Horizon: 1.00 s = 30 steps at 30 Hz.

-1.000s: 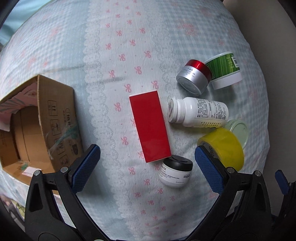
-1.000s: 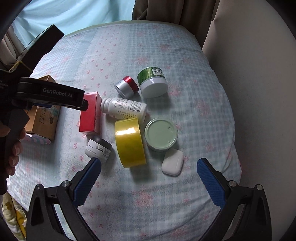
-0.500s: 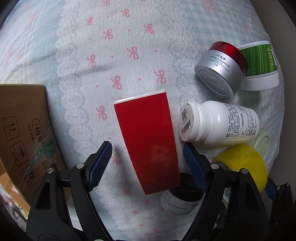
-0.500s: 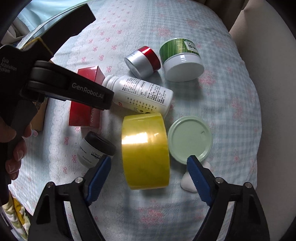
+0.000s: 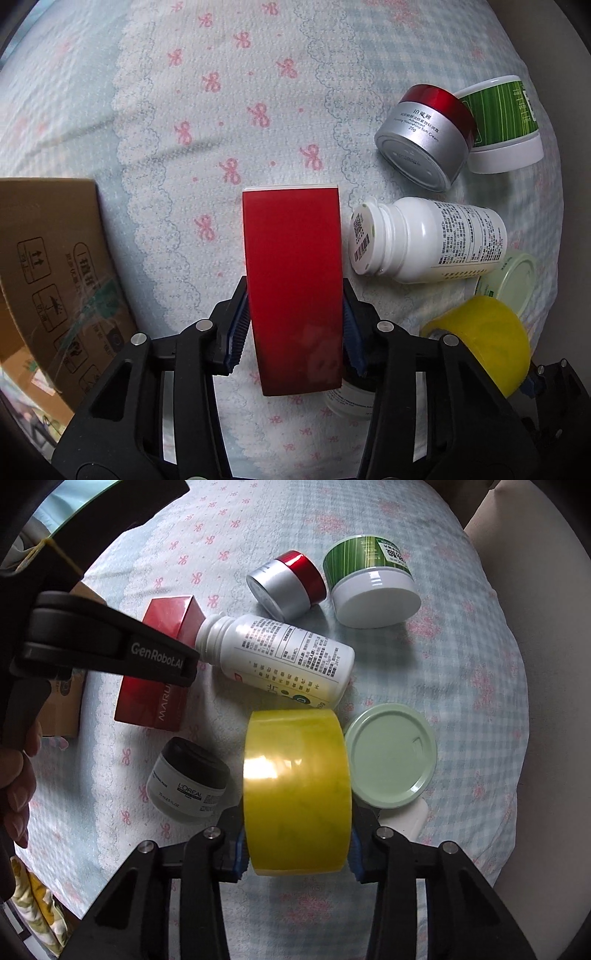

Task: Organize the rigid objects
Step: 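Grasp the red box with the left tool while the right tool grasps the yellow tape, then lower the red box and yellow tape into the cardboard box and release both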

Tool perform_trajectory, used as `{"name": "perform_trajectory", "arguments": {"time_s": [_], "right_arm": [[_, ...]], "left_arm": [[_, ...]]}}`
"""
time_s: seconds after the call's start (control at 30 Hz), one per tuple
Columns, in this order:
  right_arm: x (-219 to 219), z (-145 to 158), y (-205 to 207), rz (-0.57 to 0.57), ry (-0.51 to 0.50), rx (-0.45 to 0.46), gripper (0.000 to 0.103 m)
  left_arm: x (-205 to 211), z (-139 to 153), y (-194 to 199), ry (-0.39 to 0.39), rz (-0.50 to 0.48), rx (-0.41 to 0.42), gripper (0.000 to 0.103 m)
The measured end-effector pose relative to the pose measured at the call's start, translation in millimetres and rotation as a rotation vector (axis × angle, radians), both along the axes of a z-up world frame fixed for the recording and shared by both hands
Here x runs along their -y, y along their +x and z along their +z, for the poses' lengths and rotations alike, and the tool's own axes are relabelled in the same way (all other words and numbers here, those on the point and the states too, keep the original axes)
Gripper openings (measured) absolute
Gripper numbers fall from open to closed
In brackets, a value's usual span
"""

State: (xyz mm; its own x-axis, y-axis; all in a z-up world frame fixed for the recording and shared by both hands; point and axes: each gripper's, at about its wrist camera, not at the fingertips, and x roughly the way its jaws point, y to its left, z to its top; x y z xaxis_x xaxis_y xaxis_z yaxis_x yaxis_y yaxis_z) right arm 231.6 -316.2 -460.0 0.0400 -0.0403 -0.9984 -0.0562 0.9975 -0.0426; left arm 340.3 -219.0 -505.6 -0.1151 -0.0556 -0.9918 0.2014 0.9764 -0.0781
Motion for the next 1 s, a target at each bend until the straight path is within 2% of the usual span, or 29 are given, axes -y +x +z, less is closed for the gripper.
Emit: {"name": "perform_trajectory", "arguments": {"time_s": [0.2,0.47,0.6,0.73,0.9,1.0], "right_arm": [[0.7,26.9,-8.6,-0.008,0.008,0.042,0.038],[-1.9,91.2,-17.1,0.037,0.009,0.136,0.038],[-10.4,130.8,-18.7,0.077,0.033,0.174,0.038],[-30.4,168.2,-16.1,0.160,0.008,0.207,0.038],[-58.8,211.4,-4.1,0.181,0.047,0.224,0.038],[-84.4,236.2,5.4,0.180,0.079,0.238,0.038]], "left_arm": [[-2.7,31.0,-9.9,-0.025,0.005,0.036,0.039],[-30.3,124.4,-40.9,-0.131,0.081,0.140,0.039],[-64.4,176.8,-55.8,-0.180,0.138,0.196,0.039],[-105.8,217.8,-65.2,-0.212,0.186,0.261,0.039],[-170.8,258.5,-67.1,-0.210,0.210,0.341,0.039],[-214.4,271.8,-67.2,-0.212,0.202,0.375,0.039]]}}
